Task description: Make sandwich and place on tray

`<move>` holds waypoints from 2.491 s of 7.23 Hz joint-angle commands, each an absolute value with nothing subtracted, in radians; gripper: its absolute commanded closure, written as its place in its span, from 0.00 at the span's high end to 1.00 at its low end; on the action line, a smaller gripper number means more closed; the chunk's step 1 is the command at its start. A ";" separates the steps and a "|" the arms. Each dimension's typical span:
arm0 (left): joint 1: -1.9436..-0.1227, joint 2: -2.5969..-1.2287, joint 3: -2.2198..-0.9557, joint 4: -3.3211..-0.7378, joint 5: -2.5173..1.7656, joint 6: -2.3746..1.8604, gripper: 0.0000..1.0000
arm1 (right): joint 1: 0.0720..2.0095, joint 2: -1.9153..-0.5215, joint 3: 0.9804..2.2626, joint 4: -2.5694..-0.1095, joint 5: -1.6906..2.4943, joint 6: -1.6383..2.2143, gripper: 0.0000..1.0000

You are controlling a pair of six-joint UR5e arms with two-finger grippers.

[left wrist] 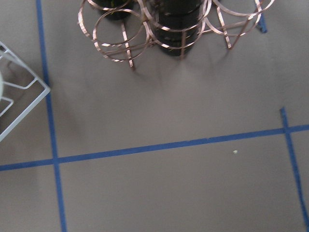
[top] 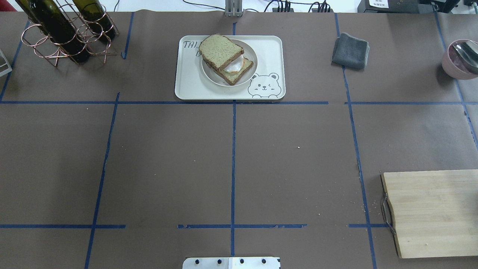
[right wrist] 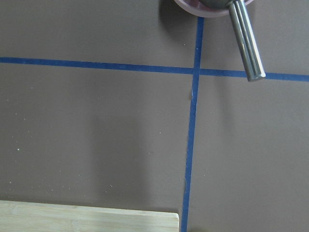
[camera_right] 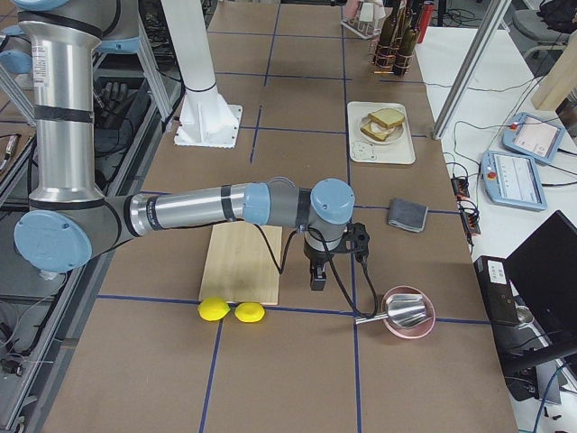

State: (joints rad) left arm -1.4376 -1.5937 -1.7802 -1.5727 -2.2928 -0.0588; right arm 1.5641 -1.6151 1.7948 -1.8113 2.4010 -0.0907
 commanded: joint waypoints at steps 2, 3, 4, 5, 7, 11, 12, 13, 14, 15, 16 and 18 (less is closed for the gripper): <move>-1.591 -1.546 -1.638 -1.551 -2.301 0.192 1.00 | 1.565 -1.605 1.752 -1.810 2.425 -0.089 1.00; -1.603 -1.548 -1.643 -1.507 -2.302 0.190 1.00 | 1.566 -1.605 1.743 -1.810 2.425 -0.089 1.00; -1.611 -1.546 -1.646 -1.494 -2.303 0.190 1.00 | 1.578 -1.605 1.733 -1.810 2.425 -0.089 1.00; -1.612 -1.546 -1.647 -1.485 -2.315 0.186 1.00 | 1.591 -1.605 1.727 -1.812 2.428 -0.087 1.00; -1.612 -1.549 -1.649 -1.457 -2.350 0.170 1.00 | 1.629 -1.605 1.681 -1.803 2.442 -0.090 1.00; -1.612 -1.549 -1.651 -1.457 -2.382 0.161 1.00 | 1.646 -1.609 1.660 -1.766 2.434 -0.092 1.00; -1.612 -1.551 -1.652 -1.459 -2.382 0.158 1.00 | 1.654 -1.603 1.661 -1.766 2.433 -0.092 1.00; -1.612 -1.551 -1.651 -1.459 -2.382 0.156 1.00 | 1.654 -1.606 1.660 -1.758 2.433 -0.092 1.00; -1.612 -1.551 -1.654 -1.459 -2.382 0.156 1.00 | 1.661 -1.639 1.660 -1.691 2.427 -0.091 1.00; -1.612 -1.551 -1.660 -1.459 -2.382 0.155 1.00 | 1.663 -1.666 1.658 -1.640 2.422 -0.091 1.00; -1.612 -1.551 -1.660 -1.459 -2.382 0.155 1.00 | 1.663 -1.664 1.657 -1.638 2.415 -0.089 1.00; -1.612 -1.551 -1.661 -1.459 -2.381 0.155 1.00 | 1.663 -1.663 1.657 -1.638 2.414 -0.089 1.00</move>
